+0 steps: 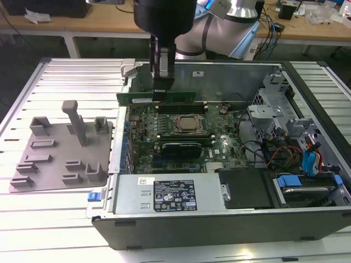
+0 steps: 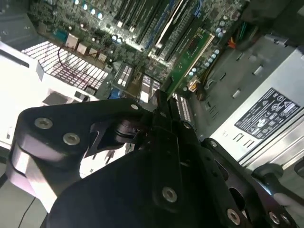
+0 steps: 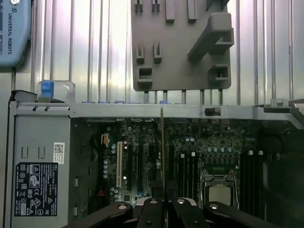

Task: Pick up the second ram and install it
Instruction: 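Pick up the second ram and move it above second insertion slot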

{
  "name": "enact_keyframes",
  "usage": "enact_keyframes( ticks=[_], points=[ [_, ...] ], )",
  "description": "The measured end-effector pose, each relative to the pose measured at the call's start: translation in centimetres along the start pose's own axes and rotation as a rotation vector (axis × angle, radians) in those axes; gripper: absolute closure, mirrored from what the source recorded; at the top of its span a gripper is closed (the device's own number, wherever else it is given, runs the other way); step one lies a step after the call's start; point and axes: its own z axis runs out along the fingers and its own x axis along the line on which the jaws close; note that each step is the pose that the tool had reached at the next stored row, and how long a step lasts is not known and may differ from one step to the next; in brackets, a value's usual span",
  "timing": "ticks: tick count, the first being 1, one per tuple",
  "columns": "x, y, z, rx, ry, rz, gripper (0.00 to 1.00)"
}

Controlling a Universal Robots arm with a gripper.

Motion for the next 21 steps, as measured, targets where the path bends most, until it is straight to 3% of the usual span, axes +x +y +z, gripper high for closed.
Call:
enact_keyframes(
  ticks=[8,13,16,21],
  points=[
    [-0.67,-3.32,-0.14,-0.0020,0.0000,0.000,0.89],
    [-0.92,-4.77,-0.19,-0.0029,-0.0001,0.000,0.89],
    [-1.36,-6.58,-0.24,-0.0048,-0.0001,0.000,0.89],
    [-1.77,-8.52,-0.09,-0.0088,-0.0002,0.000,0.89]
  ],
)
